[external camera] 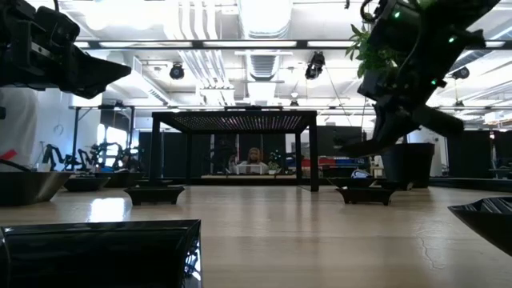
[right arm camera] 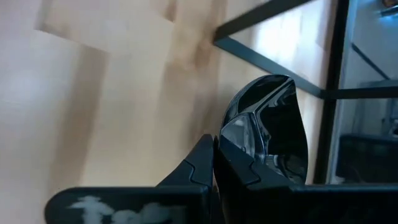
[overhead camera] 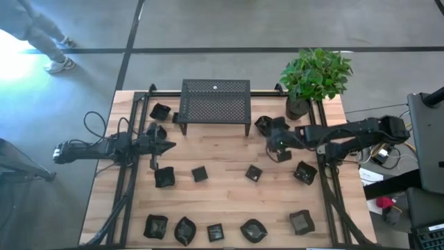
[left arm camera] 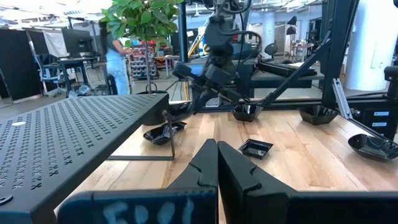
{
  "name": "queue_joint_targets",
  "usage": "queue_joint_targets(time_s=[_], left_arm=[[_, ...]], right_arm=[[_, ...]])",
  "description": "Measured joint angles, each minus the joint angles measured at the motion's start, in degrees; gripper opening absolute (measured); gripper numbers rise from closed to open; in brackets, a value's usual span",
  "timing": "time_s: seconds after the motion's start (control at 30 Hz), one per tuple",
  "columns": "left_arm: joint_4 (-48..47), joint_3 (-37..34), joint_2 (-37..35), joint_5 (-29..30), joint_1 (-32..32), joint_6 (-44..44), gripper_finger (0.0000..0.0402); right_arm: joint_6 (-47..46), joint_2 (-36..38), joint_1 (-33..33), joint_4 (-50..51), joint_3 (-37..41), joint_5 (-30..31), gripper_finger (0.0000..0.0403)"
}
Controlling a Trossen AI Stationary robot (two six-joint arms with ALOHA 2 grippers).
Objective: Pick & Place Mini shaped plates
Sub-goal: Stack the black leaf shaped plate on top of the other black leaf shaped plate
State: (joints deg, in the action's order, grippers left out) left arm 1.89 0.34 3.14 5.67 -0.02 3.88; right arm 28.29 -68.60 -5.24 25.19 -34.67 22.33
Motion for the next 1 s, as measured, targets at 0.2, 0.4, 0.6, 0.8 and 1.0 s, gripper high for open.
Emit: queue_joint_targets(time_s=[0.2,0.4,0.6,0.8,1.0], left_arm=[[0.0,0.0,0.0,0.0,0.0,0.0,0.0],[0.0,0.0,0.0,0.0,0.0,0.0,0.0],[0.0,0.0,0.0,0.3,0.0,0.0,0.0],[0.0,0.0,0.0,0.4,0.0,0.0,0.0],[0.1,0.0,0.0,0.9,0.0,0.0,0.0]], right_arm=[[4.5,-0.4,-4.2,-5.2,2.2,-1.6,0.0008],[9.4,-0.5,-6.3,-9.7,4.3,-1.8,0.0008],[12.8,-0.5,-9.2,-14.7,6.4,-3.6,0.0008],[13.6,-0.5,-12.6,-15.9,7.1,-7.4,0.0008],[14.3,-1.1,-14.9,-17.3,7.1,-10.9,0.0008]])
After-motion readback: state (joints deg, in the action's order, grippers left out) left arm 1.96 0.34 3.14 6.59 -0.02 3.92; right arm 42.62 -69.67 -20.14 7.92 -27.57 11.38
